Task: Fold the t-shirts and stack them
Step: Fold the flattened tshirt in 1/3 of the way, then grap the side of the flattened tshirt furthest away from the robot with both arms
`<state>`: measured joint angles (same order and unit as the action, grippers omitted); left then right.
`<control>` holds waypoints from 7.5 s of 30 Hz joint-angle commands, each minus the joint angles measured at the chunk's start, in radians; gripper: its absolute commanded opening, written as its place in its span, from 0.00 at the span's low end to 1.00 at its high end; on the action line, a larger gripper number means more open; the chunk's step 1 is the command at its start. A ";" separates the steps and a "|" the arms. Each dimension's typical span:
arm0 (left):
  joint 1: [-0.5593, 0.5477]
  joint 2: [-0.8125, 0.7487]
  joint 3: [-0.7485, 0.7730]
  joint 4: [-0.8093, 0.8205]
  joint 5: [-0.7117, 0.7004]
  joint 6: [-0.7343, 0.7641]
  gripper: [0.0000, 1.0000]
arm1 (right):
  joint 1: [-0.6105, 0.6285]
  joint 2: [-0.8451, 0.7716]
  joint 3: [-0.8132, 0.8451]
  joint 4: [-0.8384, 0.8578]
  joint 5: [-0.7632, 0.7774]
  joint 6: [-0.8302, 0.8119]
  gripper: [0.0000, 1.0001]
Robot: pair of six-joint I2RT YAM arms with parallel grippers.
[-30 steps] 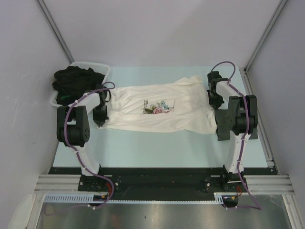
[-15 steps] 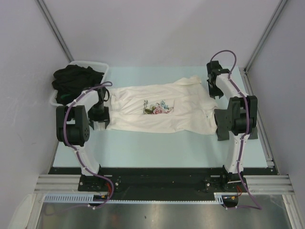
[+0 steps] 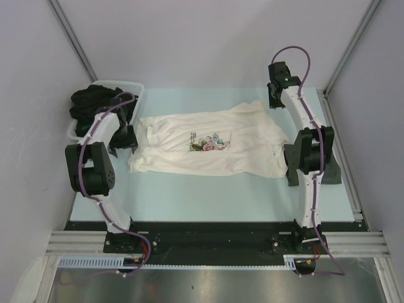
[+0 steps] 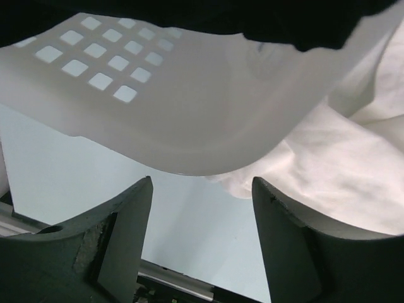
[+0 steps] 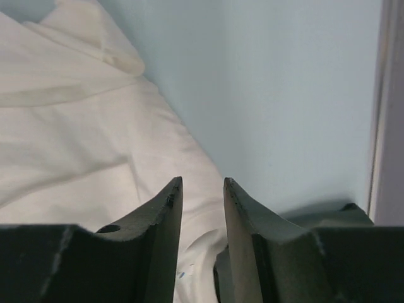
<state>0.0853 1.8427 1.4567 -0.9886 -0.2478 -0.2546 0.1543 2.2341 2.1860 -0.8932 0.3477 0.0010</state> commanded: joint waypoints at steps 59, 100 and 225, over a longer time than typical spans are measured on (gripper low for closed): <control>-0.236 -0.208 -0.012 0.070 0.191 0.026 0.71 | 0.082 0.335 0.195 0.409 -0.036 -0.239 0.50; -0.260 -0.106 0.067 0.068 0.216 0.014 0.72 | -0.013 0.314 0.184 0.396 -0.020 -0.184 0.50; -0.104 0.725 0.906 0.166 -0.099 0.067 0.75 | -0.061 0.056 -0.009 0.353 -0.243 -0.042 0.00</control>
<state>-0.0654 2.5824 2.3638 -0.8032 -0.2390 -0.2085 0.0746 2.3375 2.1265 -0.5308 0.0895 -0.0269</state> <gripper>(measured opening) 0.740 0.010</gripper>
